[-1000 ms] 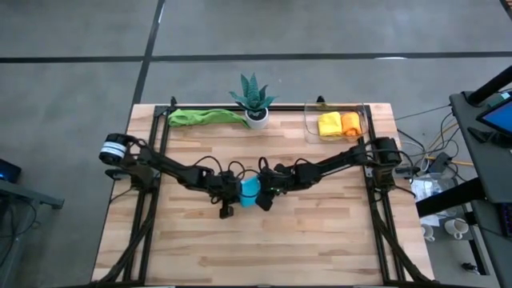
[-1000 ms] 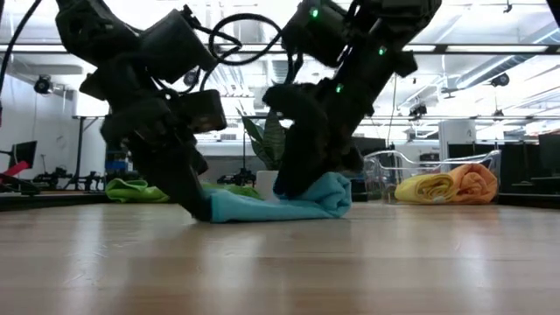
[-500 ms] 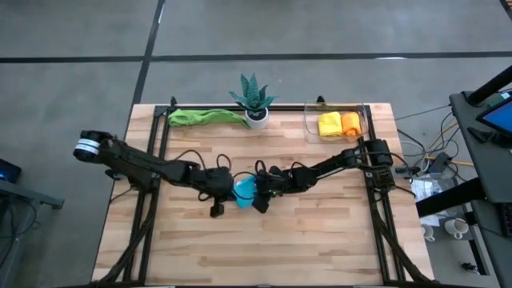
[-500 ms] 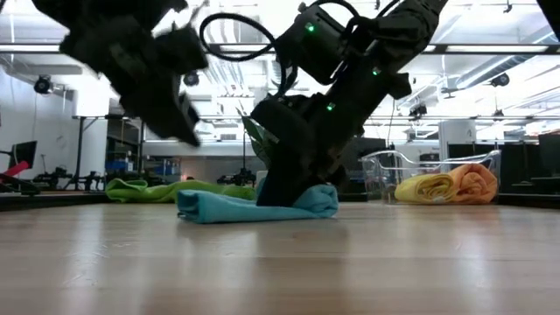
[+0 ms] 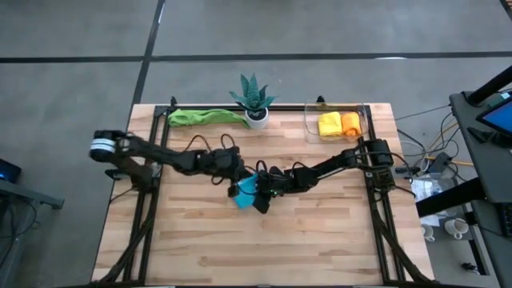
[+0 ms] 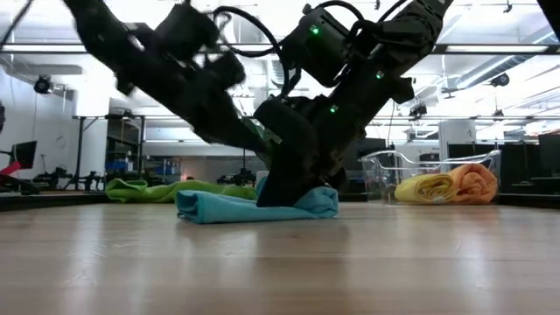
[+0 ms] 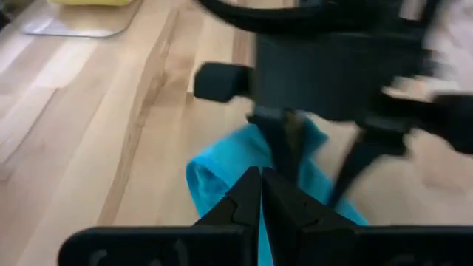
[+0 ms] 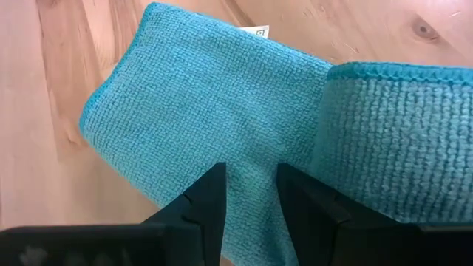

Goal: Roll microfiber towels into tight, uniform cylinder then place into a basket
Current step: Roll the blue microfiber cloth

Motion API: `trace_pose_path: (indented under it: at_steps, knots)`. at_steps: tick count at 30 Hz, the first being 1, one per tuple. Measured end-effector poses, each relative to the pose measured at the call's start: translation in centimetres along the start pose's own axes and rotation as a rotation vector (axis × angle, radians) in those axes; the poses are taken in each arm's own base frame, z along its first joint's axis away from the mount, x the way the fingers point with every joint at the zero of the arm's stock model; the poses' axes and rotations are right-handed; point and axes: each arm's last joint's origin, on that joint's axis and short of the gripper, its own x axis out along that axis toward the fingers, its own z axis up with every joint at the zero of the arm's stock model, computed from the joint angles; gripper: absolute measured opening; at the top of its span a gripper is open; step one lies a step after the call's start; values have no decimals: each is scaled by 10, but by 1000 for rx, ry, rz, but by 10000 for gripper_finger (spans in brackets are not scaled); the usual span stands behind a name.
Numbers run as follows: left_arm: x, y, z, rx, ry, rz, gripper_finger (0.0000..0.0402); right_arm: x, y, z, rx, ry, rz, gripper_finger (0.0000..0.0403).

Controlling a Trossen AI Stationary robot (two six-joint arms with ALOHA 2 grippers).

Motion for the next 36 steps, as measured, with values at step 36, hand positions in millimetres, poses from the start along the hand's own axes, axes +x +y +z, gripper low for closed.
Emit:
trace_pose_path:
  at_steps: [36]
  knots:
    - [58,21,-51,30,11,151,0,-11,3,7,-46,-20,27,118]
